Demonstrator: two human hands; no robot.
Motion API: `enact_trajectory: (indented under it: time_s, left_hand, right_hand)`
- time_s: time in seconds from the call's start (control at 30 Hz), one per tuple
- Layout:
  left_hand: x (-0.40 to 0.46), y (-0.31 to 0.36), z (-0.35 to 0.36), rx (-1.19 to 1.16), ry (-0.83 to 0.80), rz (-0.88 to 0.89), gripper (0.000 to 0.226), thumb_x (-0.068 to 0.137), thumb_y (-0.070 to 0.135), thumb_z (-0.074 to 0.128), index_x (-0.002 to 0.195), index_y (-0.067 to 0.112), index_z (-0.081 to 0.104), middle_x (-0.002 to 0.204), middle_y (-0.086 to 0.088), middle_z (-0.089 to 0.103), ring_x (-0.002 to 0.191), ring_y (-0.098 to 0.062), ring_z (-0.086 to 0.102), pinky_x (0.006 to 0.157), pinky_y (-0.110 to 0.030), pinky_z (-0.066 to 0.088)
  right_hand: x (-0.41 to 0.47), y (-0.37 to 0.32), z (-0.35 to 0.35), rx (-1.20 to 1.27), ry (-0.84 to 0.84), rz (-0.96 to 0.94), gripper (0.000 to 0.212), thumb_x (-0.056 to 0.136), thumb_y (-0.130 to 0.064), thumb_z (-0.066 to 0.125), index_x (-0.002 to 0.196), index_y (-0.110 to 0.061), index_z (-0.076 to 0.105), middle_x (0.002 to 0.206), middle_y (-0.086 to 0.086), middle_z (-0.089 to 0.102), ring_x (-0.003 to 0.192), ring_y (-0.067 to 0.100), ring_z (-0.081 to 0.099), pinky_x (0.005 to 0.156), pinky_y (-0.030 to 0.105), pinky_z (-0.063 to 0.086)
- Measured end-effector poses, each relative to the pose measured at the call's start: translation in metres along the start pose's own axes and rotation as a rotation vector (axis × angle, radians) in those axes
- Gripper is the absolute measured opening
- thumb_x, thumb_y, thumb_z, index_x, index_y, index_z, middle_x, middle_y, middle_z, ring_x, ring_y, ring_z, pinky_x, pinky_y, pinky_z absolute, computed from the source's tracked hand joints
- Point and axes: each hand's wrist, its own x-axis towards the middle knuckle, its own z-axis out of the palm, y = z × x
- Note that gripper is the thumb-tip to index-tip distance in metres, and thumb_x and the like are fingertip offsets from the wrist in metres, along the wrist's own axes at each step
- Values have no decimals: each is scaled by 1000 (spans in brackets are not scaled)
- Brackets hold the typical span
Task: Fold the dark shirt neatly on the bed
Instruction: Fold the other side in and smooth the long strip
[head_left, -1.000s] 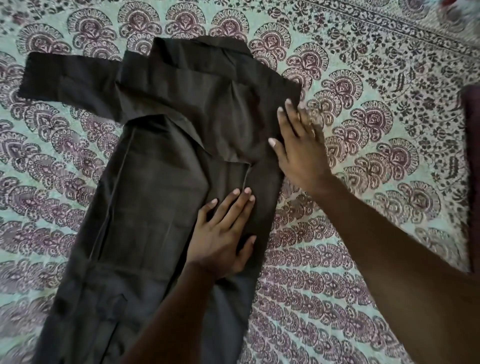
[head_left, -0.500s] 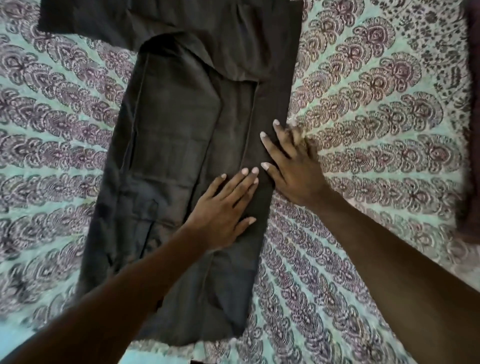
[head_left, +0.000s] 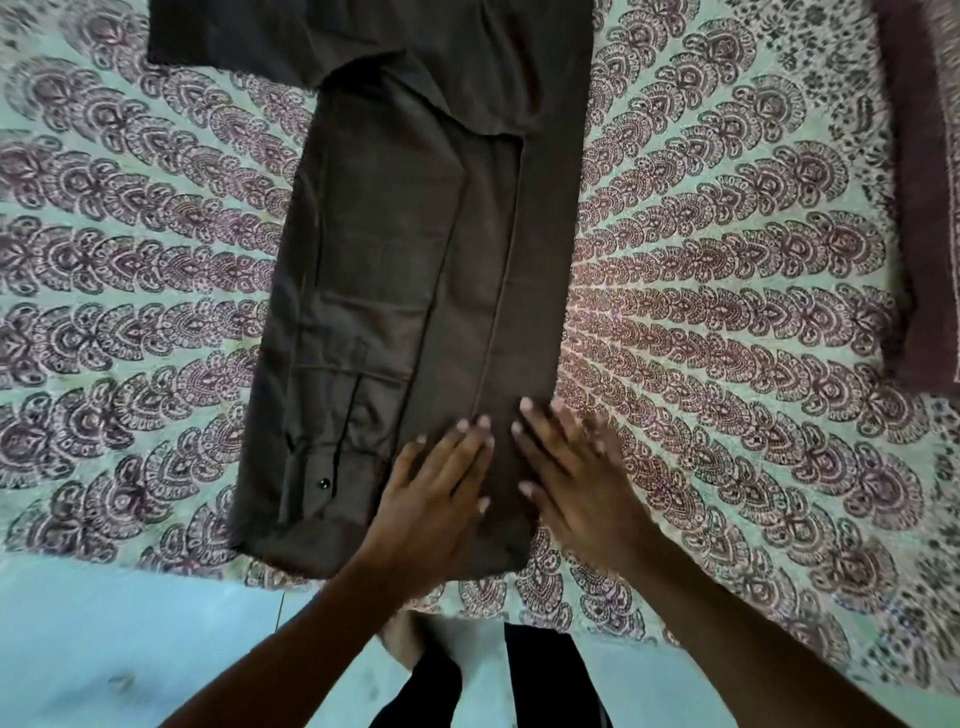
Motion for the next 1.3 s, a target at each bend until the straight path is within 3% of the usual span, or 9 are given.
enact_trajectory:
  time_s: [0.1, 0.2, 0.4, 0.6, 0.7, 0.8, 1.0, 1.2, 1.3]
  left_hand:
    - [55, -18, -18, -4, 81, -72, 66, 103, 41, 42, 162, 15, 30, 174, -2, 17, 160, -22, 21, 119, -49, 31]
    - [98, -41, -16, 96, -3, 55, 79, 101, 57, 37, 165, 15, 18, 176, -2, 7, 162, -22, 9, 123, -56, 24]
    - [61, -43, 9, 152, -29, 188, 86, 102, 65, 35, 166, 12, 15, 175, -7, 7, 162, -22, 7, 126, -59, 14]
    - [-8, -30, 22, 130, -86, 289, 83, 102, 63, 36, 165, 11, 21, 175, -9, 11, 162, -24, 11, 124, -59, 20]
    - [0, -35, 8, 112, -6, 251, 70, 104, 51, 38, 162, 12, 31, 174, -6, 18, 160, -24, 19, 122, -55, 26]
    - [34, -38, -8, 83, 79, 125, 68, 105, 44, 37, 164, 14, 23, 176, -3, 8, 161, -22, 12, 123, -50, 25]
    - [36, -35, 12, 103, -33, 212, 80, 103, 58, 35, 167, 15, 12, 176, -4, 3, 162, -22, 7, 126, -55, 17]
    - [-5, -17, 14, -30, -92, 157, 77, 102, 58, 36, 166, 18, 19, 176, -5, 4, 162, -26, 7, 125, -55, 22]
    - [0, -17, -5, -308, -74, 108, 62, 107, 50, 37, 160, 17, 37, 174, -3, 16, 157, -26, 24, 122, -47, 33]
  right_hand:
    - [44, 17, -14, 14, 110, 114, 63, 110, -46, 31, 164, -14, 28, 175, 4, 11, 162, 30, 8, 125, 58, 19]
    - [88, 40, -17, 14, 75, 215, 68, 108, -52, 29, 165, -14, 23, 175, 3, 10, 161, 33, 10, 124, 56, 22]
    - [48, 5, 13, -39, 54, 199, 72, 107, -56, 29, 167, -17, 16, 176, 4, 2, 162, 32, 3, 124, 62, 18]
    - [-37, -42, 35, -27, 15, 74, 76, 105, -57, 40, 167, -21, 15, 176, 2, 3, 162, 28, 3, 122, 63, 21]
    - [-42, -32, 32, -12, 79, 52, 72, 105, -56, 42, 166, -22, 24, 176, 2, 8, 162, 27, 10, 123, 61, 22]
    - [-18, -15, 23, 19, 191, 189, 73, 105, -57, 42, 165, -20, 25, 175, 4, 10, 162, 30, 10, 124, 58, 19]
    - [-2, -15, 26, -6, 58, 207, 92, 96, -77, 37, 167, -24, 13, 176, 1, -1, 162, 31, 1, 124, 62, 16]
    - [-53, -47, 32, 51, 93, 193, 77, 103, -64, 43, 165, -24, 25, 176, 3, 7, 162, 29, 6, 124, 59, 20]
    - [-47, -51, 19, 212, 190, 249, 64, 104, -51, 46, 158, -16, 42, 173, 5, 21, 160, 27, 20, 121, 54, 29]
